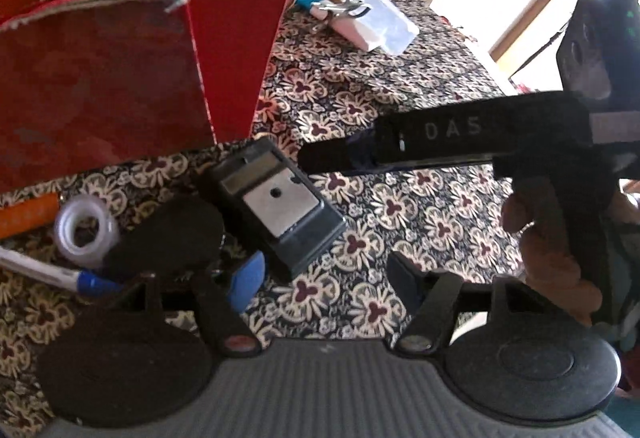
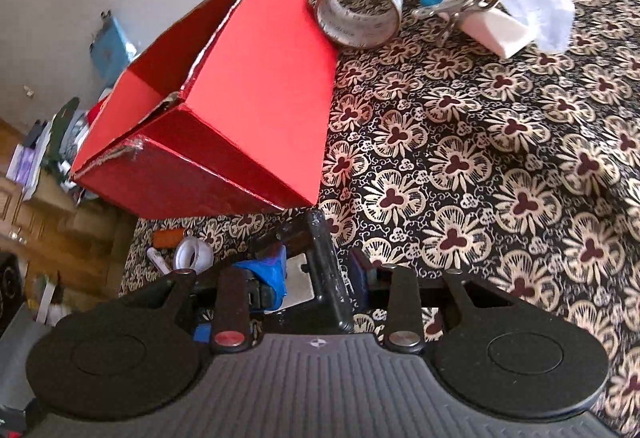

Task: Organize rigid objects
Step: 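Reach the left gripper to the black device and grasp it, then lift the black device with the left gripper and carry it into the box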

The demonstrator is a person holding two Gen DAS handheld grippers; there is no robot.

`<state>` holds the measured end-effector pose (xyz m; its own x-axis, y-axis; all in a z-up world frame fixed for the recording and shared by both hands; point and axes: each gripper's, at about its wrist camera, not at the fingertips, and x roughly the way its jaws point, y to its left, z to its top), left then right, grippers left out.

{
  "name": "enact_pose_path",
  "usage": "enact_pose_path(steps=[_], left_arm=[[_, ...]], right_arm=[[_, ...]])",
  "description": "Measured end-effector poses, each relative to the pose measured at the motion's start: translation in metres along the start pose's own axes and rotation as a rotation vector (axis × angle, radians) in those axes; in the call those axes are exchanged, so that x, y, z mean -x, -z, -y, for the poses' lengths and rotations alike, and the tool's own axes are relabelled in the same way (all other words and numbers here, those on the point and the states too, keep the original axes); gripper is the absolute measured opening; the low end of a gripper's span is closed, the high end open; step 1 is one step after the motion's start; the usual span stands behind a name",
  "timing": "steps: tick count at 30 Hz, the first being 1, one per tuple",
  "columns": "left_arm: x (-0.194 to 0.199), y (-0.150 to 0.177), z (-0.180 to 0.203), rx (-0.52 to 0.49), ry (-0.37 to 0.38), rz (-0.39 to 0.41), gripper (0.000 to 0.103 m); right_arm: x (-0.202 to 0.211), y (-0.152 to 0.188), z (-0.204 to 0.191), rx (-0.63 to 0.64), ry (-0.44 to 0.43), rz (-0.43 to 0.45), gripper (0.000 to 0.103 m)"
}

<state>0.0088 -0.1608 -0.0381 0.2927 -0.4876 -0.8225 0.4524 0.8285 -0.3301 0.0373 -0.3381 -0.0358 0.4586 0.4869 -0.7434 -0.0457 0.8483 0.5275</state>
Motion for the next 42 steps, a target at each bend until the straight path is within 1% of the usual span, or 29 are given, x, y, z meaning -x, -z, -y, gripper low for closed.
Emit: enact_pose_path(steps=[4,9,11,13,14,15,16,18,20,22,23,25,30,34,37,40,42], left_arm=[[-0.012,-0.006,0.001,0.017,-0.053,-0.007,0.07],[-0.023,-0.014,-0.003,0.049,-0.094,-0.015,0.08],[-0.026,-0.017,-0.002,0.048,-0.105,-0.01,0.089],[-0.031,-0.021,0.0,0.038,-0.132,-0.013,0.093],[-0.033,-0.022,0.002,0.031,-0.145,-0.01,0.093],[-0.035,-0.023,0.003,0.025,-0.157,-0.005,0.093],[-0.035,-0.024,0.003,0.025,-0.161,-0.004,0.092],[-0.037,-0.025,0.004,0.019,-0.201,0.007,0.085],[-0.038,-0.026,0.007,-0.001,-0.243,0.013,0.074],[-0.038,-0.027,0.009,-0.008,-0.265,0.012,0.071],[-0.038,-0.027,0.009,-0.006,-0.258,0.009,0.069],[-0.037,-0.027,0.011,0.001,-0.25,0.004,0.068],[-0.037,-0.028,0.027,-0.037,-0.249,0.005,0.066],[-0.033,-0.034,0.038,-0.045,-0.224,0.017,0.065],[-0.029,-0.04,0.048,-0.056,-0.208,0.036,0.065],[-0.02,-0.048,0.062,-0.081,-0.202,0.072,0.065],[-0.01,-0.056,0.07,-0.092,-0.196,0.111,0.064]], right_arm=[[-0.008,-0.006,0.008,0.012,-0.038,-0.048,0.017],[-0.023,-0.011,0.012,0.028,-0.069,-0.101,0.017],[-0.027,-0.011,0.013,0.027,-0.089,-0.119,0.017],[-0.029,-0.014,0.015,0.021,-0.108,-0.126,0.017],[-0.031,-0.015,0.015,0.018,-0.115,-0.129,0.015],[-0.032,-0.016,0.017,0.016,-0.119,-0.129,0.015],[-0.032,-0.016,0.019,0.01,-0.13,-0.131,0.016],[-0.032,-0.017,0.025,-0.023,-0.152,-0.137,0.016],[-0.031,-0.016,0.031,-0.056,-0.171,-0.136,0.016],[-0.03,-0.015,0.036,-0.081,-0.188,-0.137,0.017],[-0.029,-0.013,0.038,-0.09,-0.193,-0.138,0.017],[-0.025,-0.011,0.04,-0.083,-0.196,-0.135,0.017],[-0.012,-0.005,0.046,-0.055,-0.174,-0.114,0.017],[0.003,-0.006,0.056,-0.087,-0.177,-0.086,0.017],[0.017,-0.008,0.06,-0.097,-0.176,-0.054,0.017],[0.032,-0.012,0.06,-0.086,-0.176,-0.001,0.017],[0.043,-0.018,0.057,-0.075,-0.183,0.037,0.017]])
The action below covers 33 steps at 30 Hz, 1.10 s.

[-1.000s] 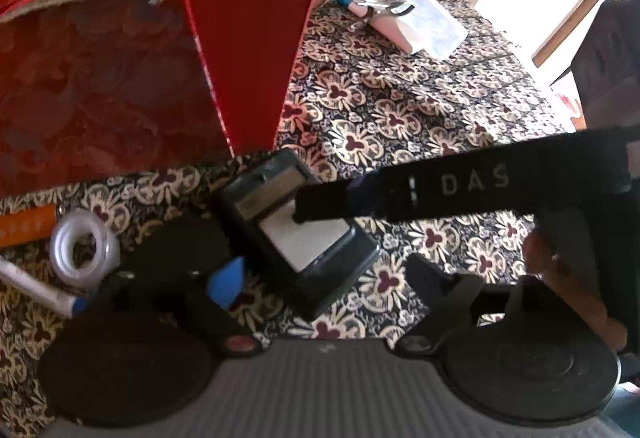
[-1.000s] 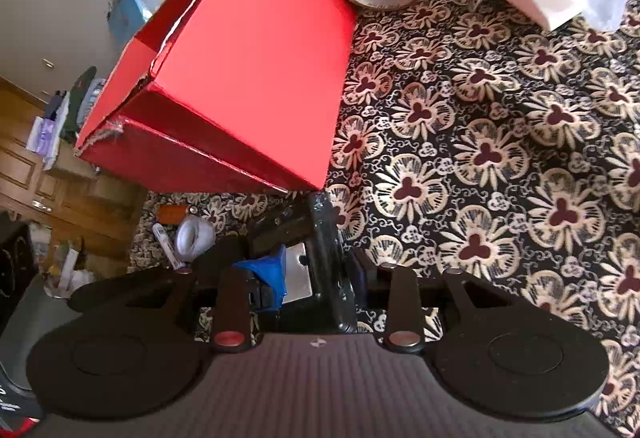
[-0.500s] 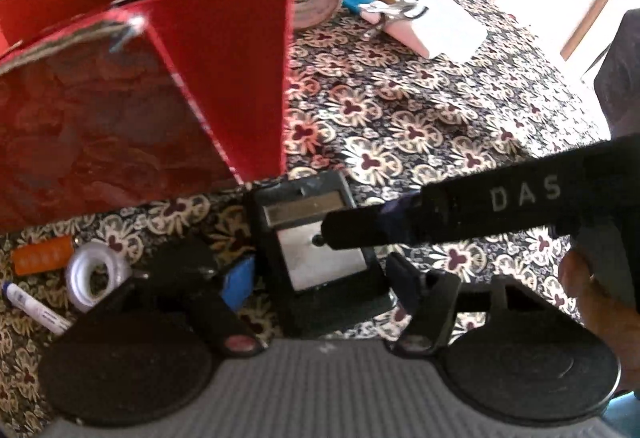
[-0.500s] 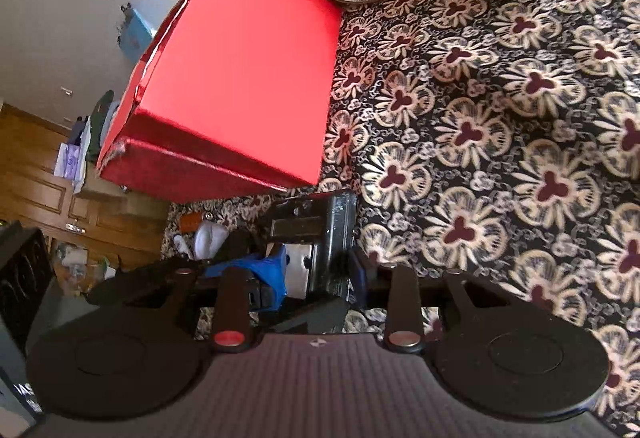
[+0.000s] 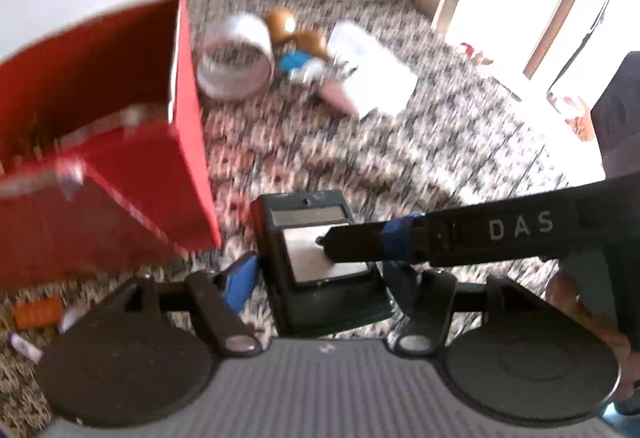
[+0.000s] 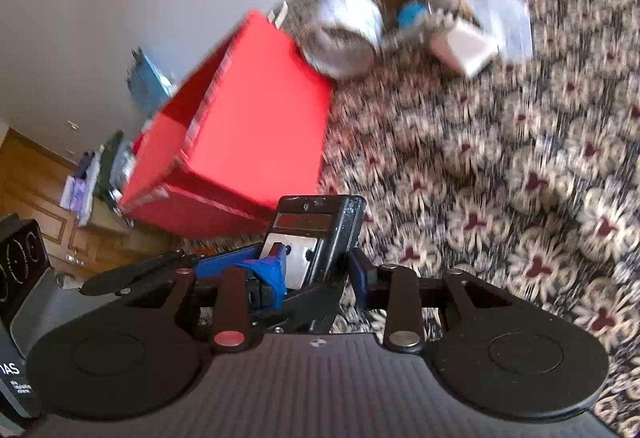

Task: Organize rigid objects
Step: 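Lift the black device with the left gripper and carry it into the box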

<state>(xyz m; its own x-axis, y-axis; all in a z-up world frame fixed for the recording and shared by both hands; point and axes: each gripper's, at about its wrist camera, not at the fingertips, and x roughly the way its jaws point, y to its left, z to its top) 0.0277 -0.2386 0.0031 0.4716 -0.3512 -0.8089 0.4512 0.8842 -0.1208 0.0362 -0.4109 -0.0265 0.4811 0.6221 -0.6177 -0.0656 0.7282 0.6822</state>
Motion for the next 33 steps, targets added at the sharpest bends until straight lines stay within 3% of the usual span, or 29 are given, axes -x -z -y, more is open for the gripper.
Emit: enact_pose_path(steps=[7,12,17,23,33], left_arm=[[0.043,-0.045,0.0,-0.033,-0.017,0.151,0.063],[0.077,-0.079,-0.027,-0.031,-0.031,0.25,0.063],[0.102,-0.101,-0.07,-0.035,-0.06,0.302,0.062],[0.094,-0.116,-0.128,-0.043,-0.078,0.27,0.062],[0.03,-0.108,-0.21,-0.025,-0.041,0.044,0.06]], right_arm=[[0.024,-0.038,-0.038,0.104,-0.027,0.134,0.017],[0.022,-0.069,-0.087,0.239,-0.029,0.213,0.017],[-0.003,-0.097,-0.133,0.319,-0.027,0.238,0.017],[-0.05,-0.115,-0.166,0.336,0.012,0.194,0.017],[-0.149,-0.12,-0.181,0.277,0.163,-0.016,0.018]])
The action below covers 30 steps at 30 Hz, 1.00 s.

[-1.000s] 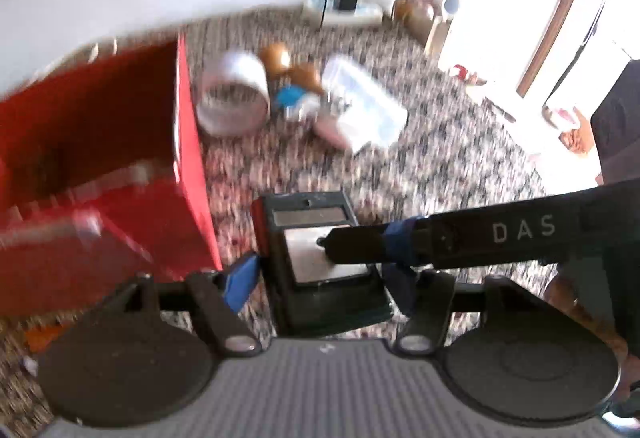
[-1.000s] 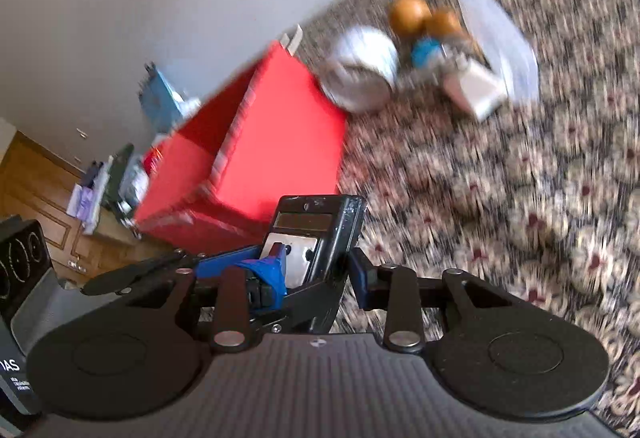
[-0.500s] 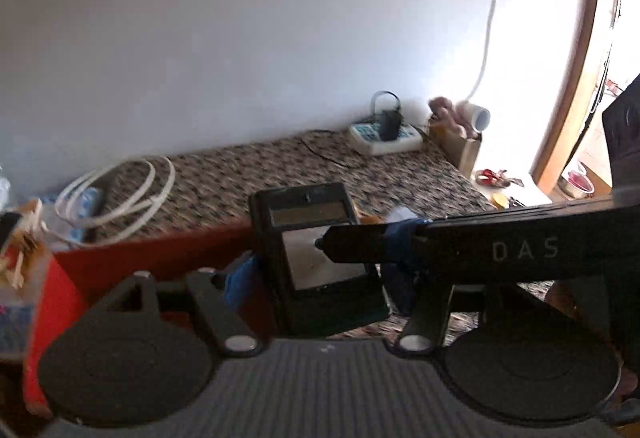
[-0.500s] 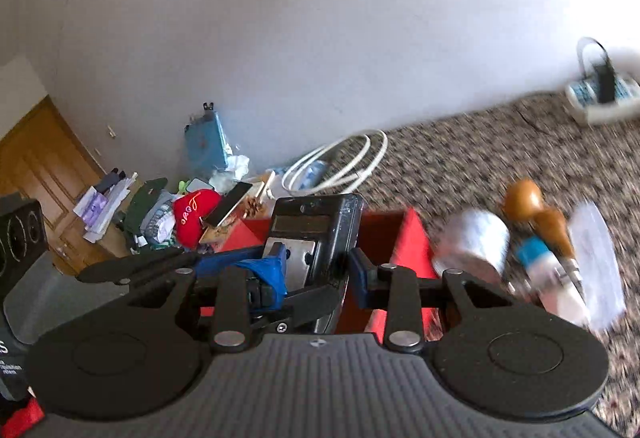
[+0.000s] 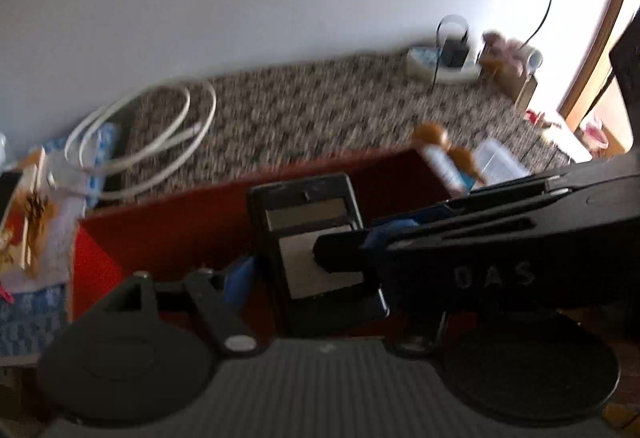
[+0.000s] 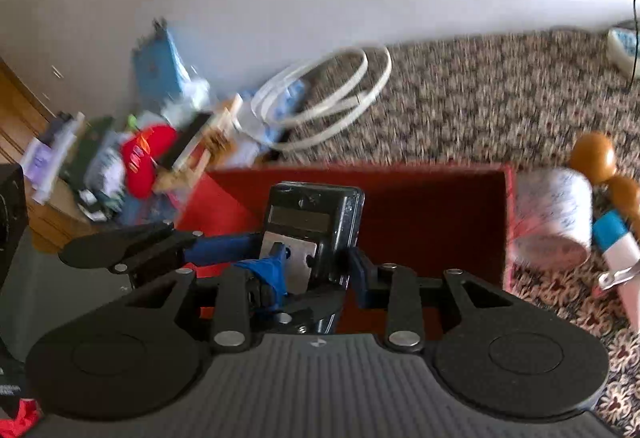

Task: Organize rigid objects
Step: 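Lift the black device with the left gripper and carry it into the box, then lower the black device onto the box floor, open the left gripper, withdraw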

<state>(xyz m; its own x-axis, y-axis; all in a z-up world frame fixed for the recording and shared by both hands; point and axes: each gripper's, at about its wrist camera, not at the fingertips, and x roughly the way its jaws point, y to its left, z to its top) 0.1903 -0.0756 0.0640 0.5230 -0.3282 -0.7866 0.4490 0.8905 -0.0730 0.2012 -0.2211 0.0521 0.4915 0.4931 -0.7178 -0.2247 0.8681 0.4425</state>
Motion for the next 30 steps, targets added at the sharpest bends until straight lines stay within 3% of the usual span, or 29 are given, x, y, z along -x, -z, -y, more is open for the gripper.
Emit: enact_pose_path(steps=[8,14,19,22,30], left_arm=[[-0.046,0.005,-0.024,0.004,0.003,-0.148,0.058],[-0.065,0.004,-0.024,-0.009,-0.061,-0.214,0.052],[-0.062,0.007,-0.035,0.062,-0.068,-0.194,0.055],[-0.061,0.007,-0.037,0.087,-0.084,-0.18,0.063],[-0.056,0.008,-0.034,0.072,-0.113,-0.146,0.069]], right_arm=[[-0.048,-0.001,0.007,-0.094,0.022,-0.136,0.016],[-0.064,0.002,0.004,-0.08,0.046,-0.117,0.015],[-0.059,0.004,0.015,-0.124,0.022,-0.089,0.015],[-0.06,0.005,0.027,-0.207,0.034,-0.092,0.016],[-0.06,0.008,0.033,-0.291,0.047,-0.092,0.017]])
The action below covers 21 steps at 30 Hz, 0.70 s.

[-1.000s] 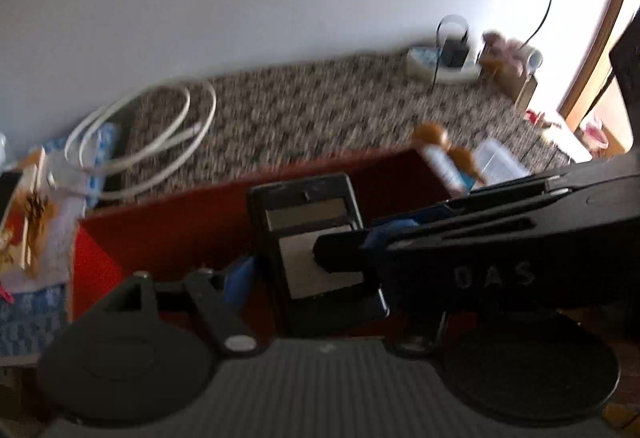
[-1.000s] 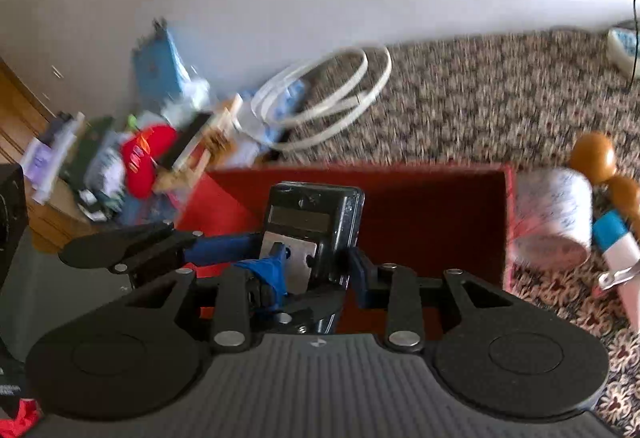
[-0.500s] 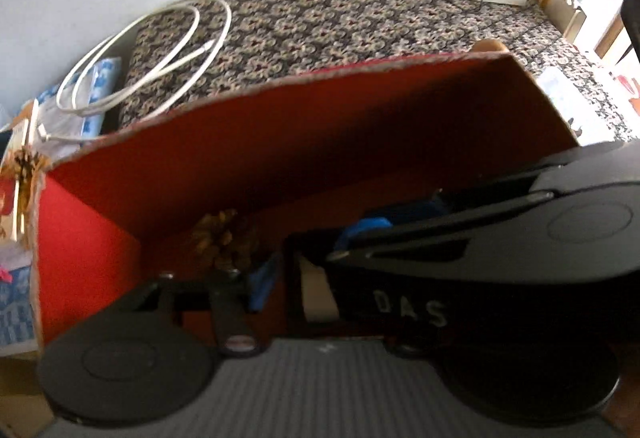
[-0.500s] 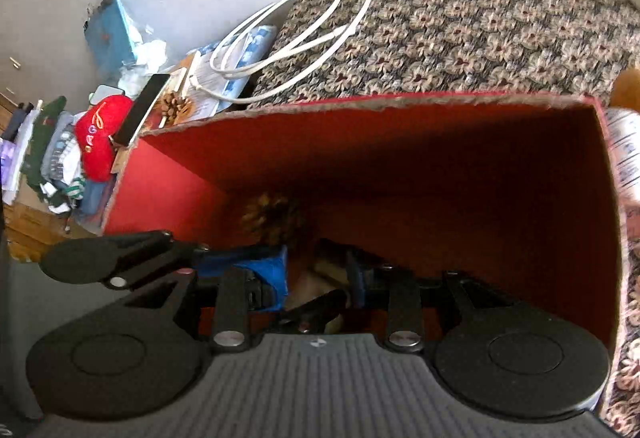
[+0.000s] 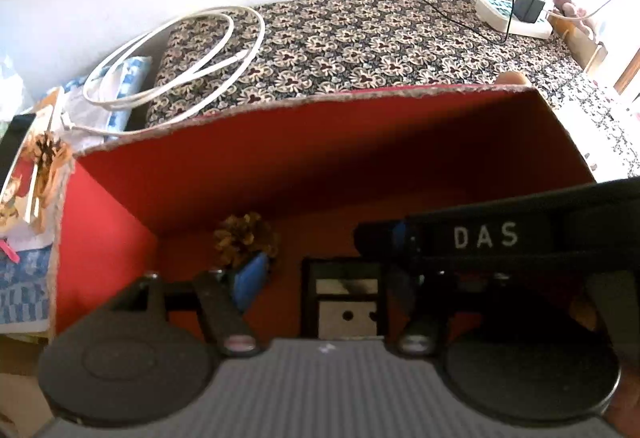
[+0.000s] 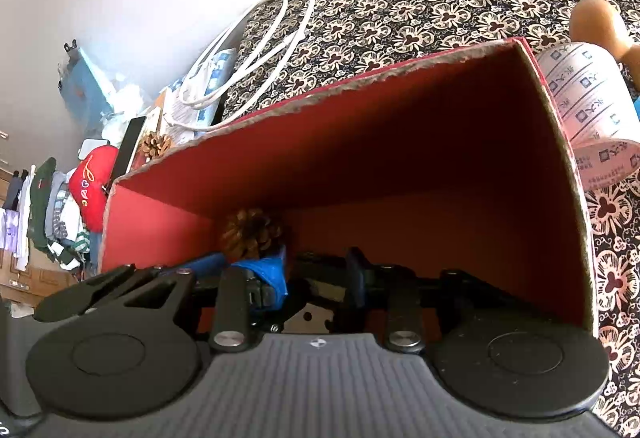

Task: Organize rigid objects
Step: 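Lower the black device onto the box floor, open the left gripper, withdraw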

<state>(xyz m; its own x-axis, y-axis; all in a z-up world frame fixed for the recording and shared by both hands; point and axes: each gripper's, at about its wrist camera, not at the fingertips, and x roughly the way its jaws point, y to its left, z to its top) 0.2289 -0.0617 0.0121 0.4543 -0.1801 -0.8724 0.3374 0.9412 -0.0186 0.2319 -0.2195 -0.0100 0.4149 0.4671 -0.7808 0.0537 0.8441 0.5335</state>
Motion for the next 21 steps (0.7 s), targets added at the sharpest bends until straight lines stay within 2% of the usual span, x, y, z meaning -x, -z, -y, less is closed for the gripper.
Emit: enact_pose_path(steps=[9,21], left_arm=[[0.0013,0.0018,0.0013,0.002,-0.012,0.017,0.074],[0.0071,0.0053,0.0094,-0.043,-0.062,0.072,0.077]], right_arm=[[0.0009,0.0024,-0.0022,-0.003,0.043,0.017,0.017],[0.0041,0.0038,-0.0023,-0.01,0.04,0.048,0.017]])
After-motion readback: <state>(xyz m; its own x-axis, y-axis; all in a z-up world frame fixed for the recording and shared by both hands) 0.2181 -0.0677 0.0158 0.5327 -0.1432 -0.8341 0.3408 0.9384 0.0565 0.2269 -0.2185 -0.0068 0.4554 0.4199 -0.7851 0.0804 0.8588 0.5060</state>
